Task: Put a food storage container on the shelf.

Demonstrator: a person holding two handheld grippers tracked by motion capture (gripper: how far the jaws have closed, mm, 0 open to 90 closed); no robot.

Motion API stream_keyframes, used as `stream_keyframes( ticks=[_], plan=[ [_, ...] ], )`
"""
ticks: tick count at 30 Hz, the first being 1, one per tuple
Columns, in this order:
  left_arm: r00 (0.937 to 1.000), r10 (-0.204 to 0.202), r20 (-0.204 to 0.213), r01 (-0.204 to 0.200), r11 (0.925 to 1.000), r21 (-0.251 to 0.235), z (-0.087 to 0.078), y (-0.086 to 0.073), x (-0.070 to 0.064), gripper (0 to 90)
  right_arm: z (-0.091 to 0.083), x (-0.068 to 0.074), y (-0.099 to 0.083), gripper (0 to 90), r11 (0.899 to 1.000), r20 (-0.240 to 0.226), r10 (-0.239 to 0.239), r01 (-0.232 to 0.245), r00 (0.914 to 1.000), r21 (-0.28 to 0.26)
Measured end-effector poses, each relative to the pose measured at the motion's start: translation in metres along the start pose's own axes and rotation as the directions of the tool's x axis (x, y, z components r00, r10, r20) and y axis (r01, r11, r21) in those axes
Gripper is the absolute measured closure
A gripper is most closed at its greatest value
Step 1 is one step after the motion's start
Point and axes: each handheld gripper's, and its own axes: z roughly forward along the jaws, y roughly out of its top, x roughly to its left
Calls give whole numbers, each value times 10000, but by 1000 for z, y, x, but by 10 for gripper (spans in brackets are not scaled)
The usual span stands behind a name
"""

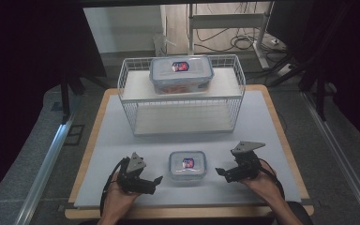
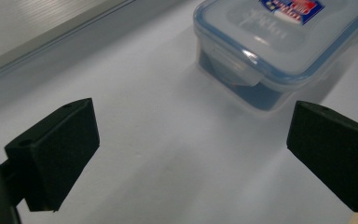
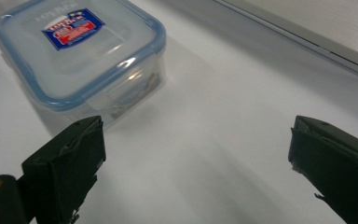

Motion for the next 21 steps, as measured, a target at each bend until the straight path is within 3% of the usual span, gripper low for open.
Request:
stream_keyframes(
  ticks=[7,13,16,19,21],
  plan=[
    [9997,39,238,-44,9997,234,6,8,-3,42,3,4,5,33,9995,-383,218,-209,9990,252],
    [9993,-103,367,91,9994,322,14,17,-2,67,2,6,11,124,9994,-471,302,-294,9984,189],
    [9973,-358,643,342,9991,260,18,22,0,84,2,8,15,161,9995,-574,252,-241,9980,195],
    [9899,-714,1227,702,9974,147,22,25,4,119,2,10,19,205,9995,-631,236,-222,9977,218],
    [9884,-739,1324,713,9972,244,26,28,5,131,2,11,22,224,9994,-768,306,-291,9966,207]
  ],
)
